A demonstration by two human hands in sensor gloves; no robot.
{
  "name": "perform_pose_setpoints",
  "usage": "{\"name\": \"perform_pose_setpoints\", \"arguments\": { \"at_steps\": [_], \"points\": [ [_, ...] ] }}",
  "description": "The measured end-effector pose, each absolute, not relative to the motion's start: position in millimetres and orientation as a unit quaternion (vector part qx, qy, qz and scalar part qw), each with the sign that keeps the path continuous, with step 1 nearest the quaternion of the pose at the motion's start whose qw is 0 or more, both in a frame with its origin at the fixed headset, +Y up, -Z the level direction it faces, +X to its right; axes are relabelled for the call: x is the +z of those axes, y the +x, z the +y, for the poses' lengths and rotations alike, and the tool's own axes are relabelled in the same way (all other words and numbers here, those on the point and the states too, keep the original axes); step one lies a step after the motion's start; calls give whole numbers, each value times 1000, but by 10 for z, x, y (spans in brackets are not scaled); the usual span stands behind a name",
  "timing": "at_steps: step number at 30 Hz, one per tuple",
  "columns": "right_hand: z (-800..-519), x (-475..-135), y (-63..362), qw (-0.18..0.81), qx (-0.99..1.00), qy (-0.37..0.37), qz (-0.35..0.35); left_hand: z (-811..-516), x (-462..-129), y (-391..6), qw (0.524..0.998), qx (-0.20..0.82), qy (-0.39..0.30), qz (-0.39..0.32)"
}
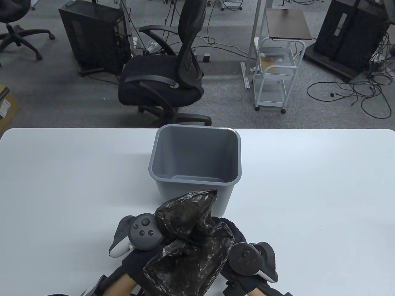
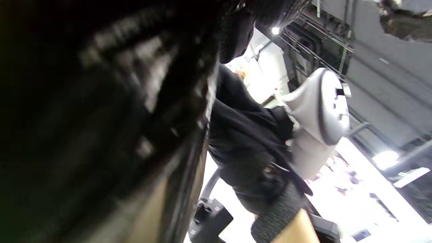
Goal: Twist garbage bag top to tighten it
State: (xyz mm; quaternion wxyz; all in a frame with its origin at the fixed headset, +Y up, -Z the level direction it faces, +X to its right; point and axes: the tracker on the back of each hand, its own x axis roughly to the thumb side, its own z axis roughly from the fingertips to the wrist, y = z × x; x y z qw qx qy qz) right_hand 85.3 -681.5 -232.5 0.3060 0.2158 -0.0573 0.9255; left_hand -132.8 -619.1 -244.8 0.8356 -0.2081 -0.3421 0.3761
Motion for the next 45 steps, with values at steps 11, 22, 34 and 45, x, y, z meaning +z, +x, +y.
{"name": "perform_pose_setpoints", "arguments": {
  "at_steps": [11,22,34,45],
  "points": [
    [-6710,-2280,1025,385,899,174,-115,-6399,-2644,-1434,830,435,-249,-246],
    [-6765,-1955,535,255,932,248,-71,-6401,-2517,-1300,871,397,-193,-218],
    [-6726,-2282,1008,294,933,208,-13,-6327,-2505,-1279,858,373,-208,-286],
    [-7002,-2614,1142,413,898,149,21,-6461,-2616,-1190,768,445,-271,-373]
  ]
}}
